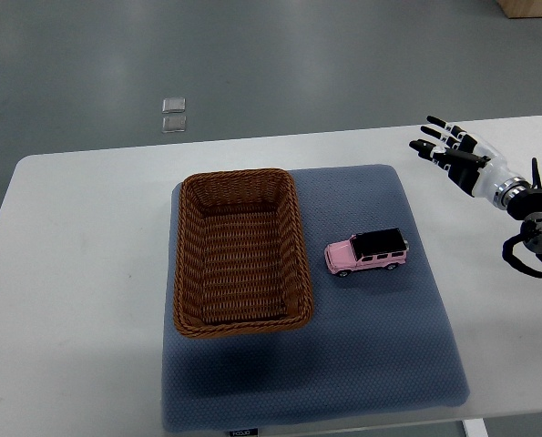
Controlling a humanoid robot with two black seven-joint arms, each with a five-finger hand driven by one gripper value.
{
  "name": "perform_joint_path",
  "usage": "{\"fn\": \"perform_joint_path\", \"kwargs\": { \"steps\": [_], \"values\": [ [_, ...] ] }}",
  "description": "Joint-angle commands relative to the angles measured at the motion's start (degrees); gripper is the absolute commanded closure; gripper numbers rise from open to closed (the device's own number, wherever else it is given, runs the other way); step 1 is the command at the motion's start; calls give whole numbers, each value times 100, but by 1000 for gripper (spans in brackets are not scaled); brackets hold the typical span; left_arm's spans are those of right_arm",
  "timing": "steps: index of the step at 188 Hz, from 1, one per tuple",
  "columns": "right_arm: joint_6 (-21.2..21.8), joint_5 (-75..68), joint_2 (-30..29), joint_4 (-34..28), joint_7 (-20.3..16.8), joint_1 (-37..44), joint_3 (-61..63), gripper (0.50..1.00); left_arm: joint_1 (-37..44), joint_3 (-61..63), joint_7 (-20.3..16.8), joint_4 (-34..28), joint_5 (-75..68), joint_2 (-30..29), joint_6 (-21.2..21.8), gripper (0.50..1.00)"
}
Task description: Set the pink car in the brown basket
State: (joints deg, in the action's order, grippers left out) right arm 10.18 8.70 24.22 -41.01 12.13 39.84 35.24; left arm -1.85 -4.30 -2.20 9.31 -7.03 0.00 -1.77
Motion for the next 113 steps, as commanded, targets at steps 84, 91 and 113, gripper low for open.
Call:
{"fn": "perform_joint_path", "kwargs": {
  "steps": [84, 91, 113],
  "values": [
    [591, 246, 100, -4, 0, 68, -44, 587, 0, 0, 0, 0, 0, 0, 1, 500],
    [617, 403, 100, -13, 0, 94, -53, 587, 0, 0, 0, 0, 0, 0, 1, 500],
    [644, 1264, 126, -48, 0, 305, -114, 587, 0, 0, 0, 0, 0, 0, 1, 500]
  ]
}}
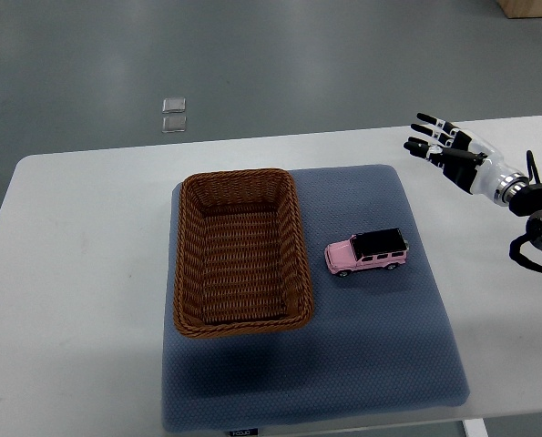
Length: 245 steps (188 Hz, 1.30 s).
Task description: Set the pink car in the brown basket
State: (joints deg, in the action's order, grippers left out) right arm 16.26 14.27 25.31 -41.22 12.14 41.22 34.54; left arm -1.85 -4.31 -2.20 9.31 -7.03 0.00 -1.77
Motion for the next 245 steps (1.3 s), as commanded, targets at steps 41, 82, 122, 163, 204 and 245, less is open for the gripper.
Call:
{"fn": "perform_joint_path", "kwargs": {
  "steps": [41, 82, 122, 163, 204, 245],
  "values": [
    [290, 2105, 237, -281, -1, 536, -61, 587, 0, 0, 0, 0, 0, 0, 1, 500],
    [616, 3037, 668, -808, 25, 1274, -746, 587, 0, 0, 0, 0, 0, 0, 1, 500],
    [774, 3942, 1081, -1687, 78, 1960, -1775, 587, 0, 0, 0, 0, 0, 0, 1, 500],
    [756, 4927, 1169, -2267, 69, 2074, -2267, 589, 0, 0, 0, 0, 0, 0, 1, 500],
    [721, 5463, 1160, -2522, 61, 2057, -2522, 591, 0, 0, 0, 0, 0, 0, 1, 500],
    [572, 5832, 1151, -2601, 52, 1942, -2680, 591, 0, 0, 0, 0, 0, 0, 1, 500]
  ]
}}
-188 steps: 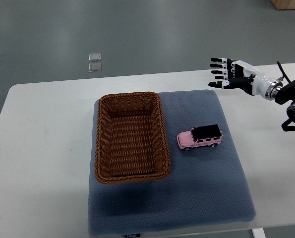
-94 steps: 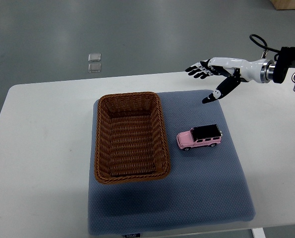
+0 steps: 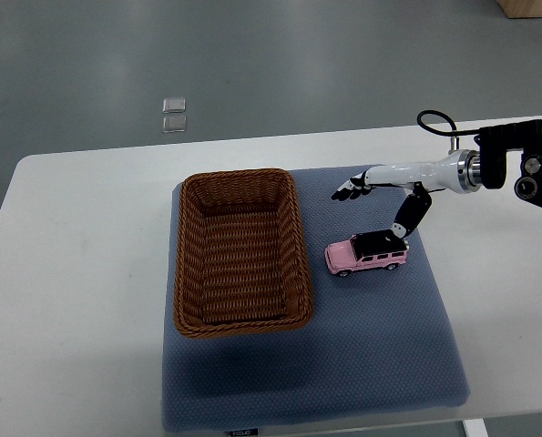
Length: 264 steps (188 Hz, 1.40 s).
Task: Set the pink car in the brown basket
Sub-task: 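Reach the right hand over the pink toy SUV and lower it, then close the right hand fingers around the pink SUV's body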
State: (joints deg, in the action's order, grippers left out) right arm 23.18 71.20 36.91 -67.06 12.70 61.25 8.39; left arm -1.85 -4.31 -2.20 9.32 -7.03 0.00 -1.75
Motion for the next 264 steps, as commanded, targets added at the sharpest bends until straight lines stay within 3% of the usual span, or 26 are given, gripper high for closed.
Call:
{"fn": "perform_joint_path", "kwargs": {
  "steps": [1, 53, 111, 242, 264],
  "values": [
    [-120, 140, -8, -17, -5, -61, -65, 591, 0, 0, 0, 0, 0, 0, -1, 500],
    [-569, 456, -87, -26, -22, -263, -74, 593, 0, 0, 0, 0, 0, 0, -1, 500],
    [-604, 746, -87, -35, -22, -386, -162, 597, 0, 0, 0, 0, 0, 0, -1, 500],
    [-736, 852, -149, -17, -31, -509, -268, 666, 0, 0, 0, 0, 0, 0, -1, 500],
    [-736, 896, -166, -9, -40, -518, -268, 707, 0, 0, 0, 0, 0, 0, -1, 500]
  ]
}}
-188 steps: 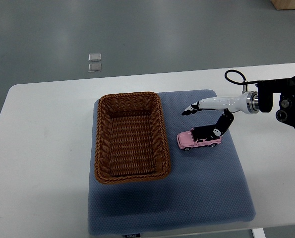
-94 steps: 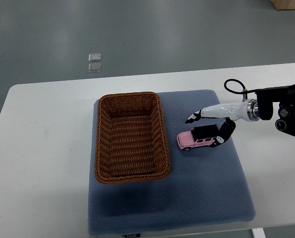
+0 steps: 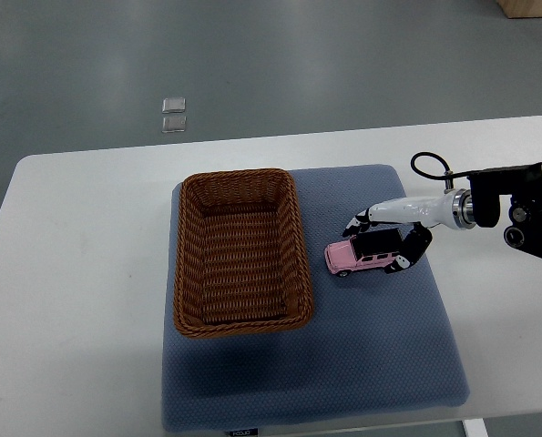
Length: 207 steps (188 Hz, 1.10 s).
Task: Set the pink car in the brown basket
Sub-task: 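Close the right hand fingers around the pink SUV's body, then lift the pink SUV and carry it over the wicker basket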
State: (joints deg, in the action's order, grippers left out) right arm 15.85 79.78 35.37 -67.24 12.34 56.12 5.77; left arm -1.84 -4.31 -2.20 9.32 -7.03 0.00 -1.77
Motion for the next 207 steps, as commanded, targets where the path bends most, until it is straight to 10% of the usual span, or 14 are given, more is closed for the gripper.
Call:
{"fn": "perform_joint_path", "kwargs": {
  "steps": [1, 90, 109, 123, 128, 207],
  "values": [
    [-12, 37, -21, 9, -3, -5, -6, 711, 0, 0, 0, 0, 0, 0, 1, 500],
    [-680, 116, -118, 237, 32, -102, -94, 683, 0, 0, 0, 0, 0, 0, 1, 500],
    [-627, 116, -118, 237, 58, -93, -94, 746, 0, 0, 0, 0, 0, 0, 1, 500],
    [-601, 108, -118, 228, 164, -84, -103, 879, 0, 0, 0, 0, 0, 0, 1, 500],
    [-583, 108, -118, 237, 216, -84, -103, 1000, 0, 0, 0, 0, 0, 0, 1, 500],
    [-644, 20, 295, -35, 278, 513, 73, 1000, 0, 0, 0, 0, 0, 0, 1, 500]
  ]
}}
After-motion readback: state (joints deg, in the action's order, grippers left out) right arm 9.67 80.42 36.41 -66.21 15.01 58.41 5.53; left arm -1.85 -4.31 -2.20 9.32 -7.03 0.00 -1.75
